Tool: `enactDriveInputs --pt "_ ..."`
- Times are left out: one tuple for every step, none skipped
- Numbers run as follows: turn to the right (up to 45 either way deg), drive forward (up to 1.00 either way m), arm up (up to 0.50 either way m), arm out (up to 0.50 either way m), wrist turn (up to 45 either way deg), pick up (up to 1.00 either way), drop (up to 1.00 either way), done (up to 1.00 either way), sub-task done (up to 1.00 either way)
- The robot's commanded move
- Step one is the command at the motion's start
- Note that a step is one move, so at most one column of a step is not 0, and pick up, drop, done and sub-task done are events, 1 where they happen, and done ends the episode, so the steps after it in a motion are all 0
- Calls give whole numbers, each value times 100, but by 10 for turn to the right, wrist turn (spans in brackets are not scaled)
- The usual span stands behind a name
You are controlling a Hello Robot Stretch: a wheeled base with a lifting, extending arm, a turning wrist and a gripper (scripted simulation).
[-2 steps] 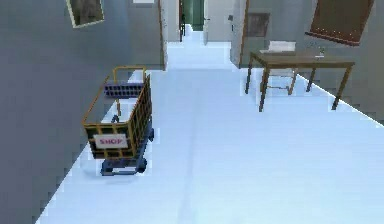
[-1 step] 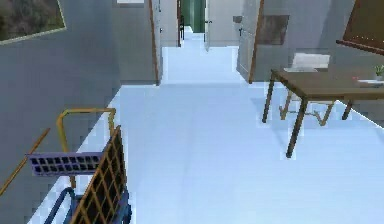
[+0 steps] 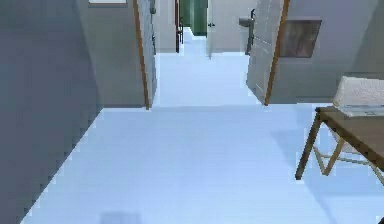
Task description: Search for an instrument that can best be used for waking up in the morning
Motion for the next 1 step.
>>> enactDriveInputs --pt "0 100 0 0 0 0 0 0 0"
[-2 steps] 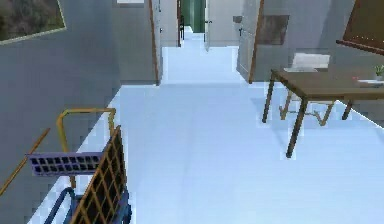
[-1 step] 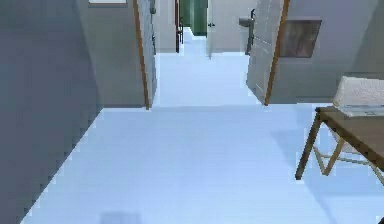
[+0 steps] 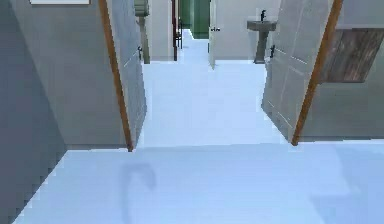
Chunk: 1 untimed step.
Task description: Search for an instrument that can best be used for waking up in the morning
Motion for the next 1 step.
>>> enactDriveInputs --pt "0 100 0 0 0 0 0 0 0"
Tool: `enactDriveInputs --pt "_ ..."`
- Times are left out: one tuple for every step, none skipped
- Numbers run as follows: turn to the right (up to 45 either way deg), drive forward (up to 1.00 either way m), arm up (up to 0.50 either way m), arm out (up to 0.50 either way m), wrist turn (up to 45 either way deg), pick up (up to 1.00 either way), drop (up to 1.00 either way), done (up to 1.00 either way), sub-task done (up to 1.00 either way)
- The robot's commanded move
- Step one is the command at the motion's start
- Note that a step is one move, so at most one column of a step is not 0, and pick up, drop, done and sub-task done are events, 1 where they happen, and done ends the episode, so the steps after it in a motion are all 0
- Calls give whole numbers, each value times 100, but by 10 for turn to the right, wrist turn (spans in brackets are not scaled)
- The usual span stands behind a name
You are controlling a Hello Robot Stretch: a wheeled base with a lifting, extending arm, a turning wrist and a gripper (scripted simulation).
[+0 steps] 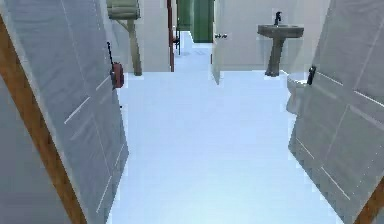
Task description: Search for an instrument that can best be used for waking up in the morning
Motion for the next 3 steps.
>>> enactDriveInputs --pt "0 100 0 0 0 0 0 0 0" --pt "0 100 0 0 0 0 0 0 0" --pt "0 100 0 0 0 0 0 0 0"
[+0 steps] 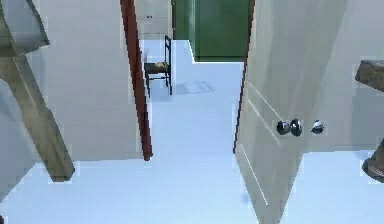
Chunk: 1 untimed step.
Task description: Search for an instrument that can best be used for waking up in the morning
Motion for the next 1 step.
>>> enactDriveInputs --pt "0 100 0 0 0 0 0 0 0"
